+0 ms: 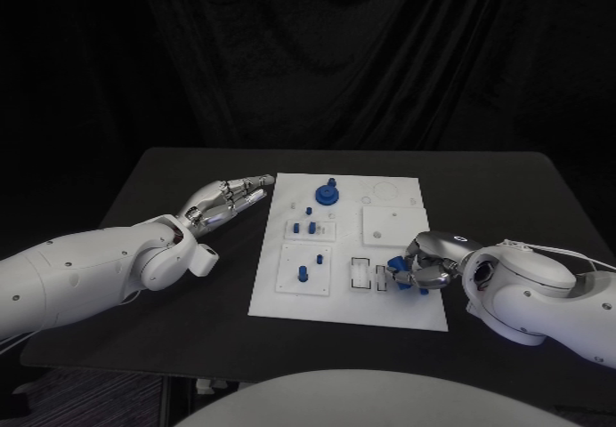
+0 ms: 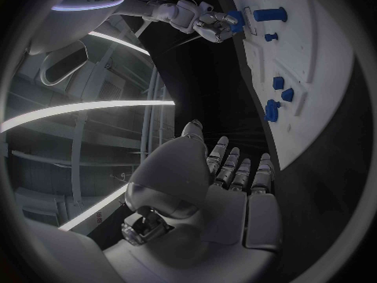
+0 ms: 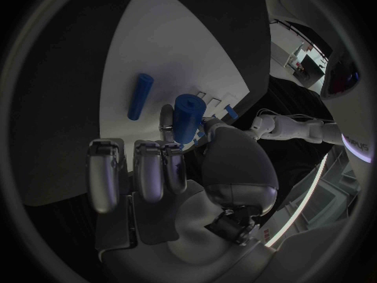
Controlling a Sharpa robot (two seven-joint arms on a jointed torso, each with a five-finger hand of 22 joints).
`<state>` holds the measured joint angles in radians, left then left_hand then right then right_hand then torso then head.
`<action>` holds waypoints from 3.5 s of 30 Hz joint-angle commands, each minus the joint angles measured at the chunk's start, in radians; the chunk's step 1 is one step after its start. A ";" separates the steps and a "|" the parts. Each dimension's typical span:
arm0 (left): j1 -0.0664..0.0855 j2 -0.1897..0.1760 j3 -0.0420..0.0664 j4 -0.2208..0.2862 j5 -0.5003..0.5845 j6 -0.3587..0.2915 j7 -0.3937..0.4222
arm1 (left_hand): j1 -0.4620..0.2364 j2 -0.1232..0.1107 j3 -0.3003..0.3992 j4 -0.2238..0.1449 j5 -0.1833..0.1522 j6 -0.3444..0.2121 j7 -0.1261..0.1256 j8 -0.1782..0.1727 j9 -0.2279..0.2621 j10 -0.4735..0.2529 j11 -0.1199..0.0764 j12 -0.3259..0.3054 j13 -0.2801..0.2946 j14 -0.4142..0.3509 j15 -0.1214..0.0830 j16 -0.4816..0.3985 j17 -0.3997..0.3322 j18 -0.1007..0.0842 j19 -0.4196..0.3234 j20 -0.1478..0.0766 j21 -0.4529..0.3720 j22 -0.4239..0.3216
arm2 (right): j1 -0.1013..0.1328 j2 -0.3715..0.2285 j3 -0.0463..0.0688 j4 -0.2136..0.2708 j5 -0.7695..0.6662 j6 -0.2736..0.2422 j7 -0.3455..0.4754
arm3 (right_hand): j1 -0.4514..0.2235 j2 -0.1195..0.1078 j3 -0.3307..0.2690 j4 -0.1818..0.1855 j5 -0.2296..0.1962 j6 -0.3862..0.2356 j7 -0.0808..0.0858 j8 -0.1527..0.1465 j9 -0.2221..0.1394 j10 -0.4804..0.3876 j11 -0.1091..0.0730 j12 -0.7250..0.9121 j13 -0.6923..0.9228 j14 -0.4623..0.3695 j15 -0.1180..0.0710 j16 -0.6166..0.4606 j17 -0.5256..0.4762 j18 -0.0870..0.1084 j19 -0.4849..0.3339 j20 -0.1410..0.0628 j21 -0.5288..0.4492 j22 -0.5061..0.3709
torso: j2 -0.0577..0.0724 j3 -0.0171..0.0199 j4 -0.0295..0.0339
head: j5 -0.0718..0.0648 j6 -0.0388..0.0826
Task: Assemble the parts on the task board
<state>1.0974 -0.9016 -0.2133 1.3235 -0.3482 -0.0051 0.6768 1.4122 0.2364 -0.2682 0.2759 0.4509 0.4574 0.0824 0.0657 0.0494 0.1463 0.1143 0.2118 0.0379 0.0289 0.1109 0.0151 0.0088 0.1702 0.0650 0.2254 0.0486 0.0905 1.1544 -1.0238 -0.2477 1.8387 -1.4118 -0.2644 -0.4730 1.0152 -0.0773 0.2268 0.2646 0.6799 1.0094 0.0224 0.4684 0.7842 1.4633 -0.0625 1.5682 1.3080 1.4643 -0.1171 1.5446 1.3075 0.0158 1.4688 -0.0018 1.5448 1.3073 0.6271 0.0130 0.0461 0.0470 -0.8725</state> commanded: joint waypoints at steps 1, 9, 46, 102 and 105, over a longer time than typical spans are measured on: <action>-0.002 0.003 0.001 -0.001 -0.002 0.014 0.088 | 0.010 -0.002 0.007 0.001 0.006 0.002 0.006 -0.001 0.000 -0.006 -0.004 -0.004 -0.001 0.000 0.003 -0.001 0.000 0.011 -0.001 0.005 0.004 0.001 | 0.013 -0.002 0.001 0.008 0.218 -0.073 0.022 | 0.024 0.025 0.102 -0.093 0.008 0.030 -0.024 0.004 0.003 0.107 -0.006 0.003 0.263 0.091 -0.006 -0.007 0.183 -0.006 0.085 -0.008 -0.006 0.251 | 0.000 -0.0013 0.0000 | 0.000 0.000; -0.002 0.007 0.001 -0.003 -0.002 0.015 0.086 | 0.010 -0.001 0.008 0.001 0.006 0.002 0.006 -0.001 0.000 -0.006 -0.004 -0.005 -0.001 -0.001 0.003 -0.001 0.000 0.011 0.000 0.005 0.004 0.001 | 0.023 0.019 0.001 -0.007 0.408 -0.039 0.021 | 0.008 0.028 0.111 -0.091 0.001 0.015 -0.021 0.000 0.009 0.107 -0.004 0.003 0.263 0.089 -0.004 -0.011 0.173 -0.001 0.075 -0.007 -0.023 0.244 | 0.001 -0.0002 -0.0008 | 0.005 0.000; -0.003 0.016 0.001 -0.010 -0.002 0.028 0.079 | 0.016 0.002 0.011 0.004 0.008 0.009 0.017 0.001 0.001 -0.008 -0.010 -0.006 -0.001 0.000 0.004 0.000 0.000 0.011 0.002 0.007 0.007 0.003 | 0.022 0.133 0.001 -0.071 0.351 0.050 -0.014 | -0.154 0.052 -0.022 0.022 -0.412 -0.054 0.011 -0.043 0.033 0.107 0.026 0.003 0.263 0.082 0.021 -0.028 0.138 0.008 0.059 0.017 -0.058 0.232 | 0.001 0.0000 -0.0008 | 0.009 0.000; -0.015 0.012 0.001 -0.010 -0.002 0.037 0.072 | 0.022 0.003 0.014 0.006 0.014 0.020 0.026 0.004 0.002 -0.009 -0.011 -0.007 -0.001 0.003 0.007 0.001 0.001 0.012 0.003 0.009 0.008 0.003 | -0.004 0.078 0.000 -0.016 0.005 0.026 0.149 | 0.073 0.103 -0.256 -0.073 -0.475 -0.163 -0.014 0.244 0.273 0.107 0.004 0.003 0.263 0.086 0.004 -0.017 0.159 0.002 0.071 0.003 -0.037 0.240 | 0.001 0.0002 -0.0005 | 0.019 0.000; -0.015 0.013 0.001 -0.010 -0.002 0.037 0.071 | 0.022 0.003 0.014 0.006 0.014 0.021 0.026 0.004 0.003 -0.009 -0.012 -0.007 -0.001 0.004 0.008 0.001 0.001 0.012 0.003 0.009 0.008 0.004 | -0.005 0.080 0.000 -0.018 0.002 0.027 0.149 | 0.073 0.103 -0.256 -0.073 -0.475 -0.163 -0.014 0.244 0.273 0.107 0.004 0.003 0.263 0.086 0.004 -0.017 0.159 0.002 0.071 0.003 -0.037 0.240 | 0.001 -0.0002 -0.0013 | 0.019 0.000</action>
<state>1.0845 -0.8898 -0.2133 1.3124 -0.3490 0.0191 0.6777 1.4247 0.2414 -0.2572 0.2814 0.4604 0.4771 0.1020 0.0657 0.0505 0.1396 0.1075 0.2080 0.0380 0.0313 0.1133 0.0152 0.0088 0.1702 0.0686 0.2290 0.0526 0.0927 1.1521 -0.9441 -0.2483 1.8208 -1.3771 -0.2545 -0.3225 1.0814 0.0229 -0.0249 0.1902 0.2084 0.8499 0.0100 0.7079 1.0569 1.4651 -0.0500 1.5681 1.3080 1.4672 -0.1073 1.5231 1.3074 0.0158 1.4652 0.0091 1.5026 1.3073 0.6284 0.0135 0.0458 0.0658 -0.8725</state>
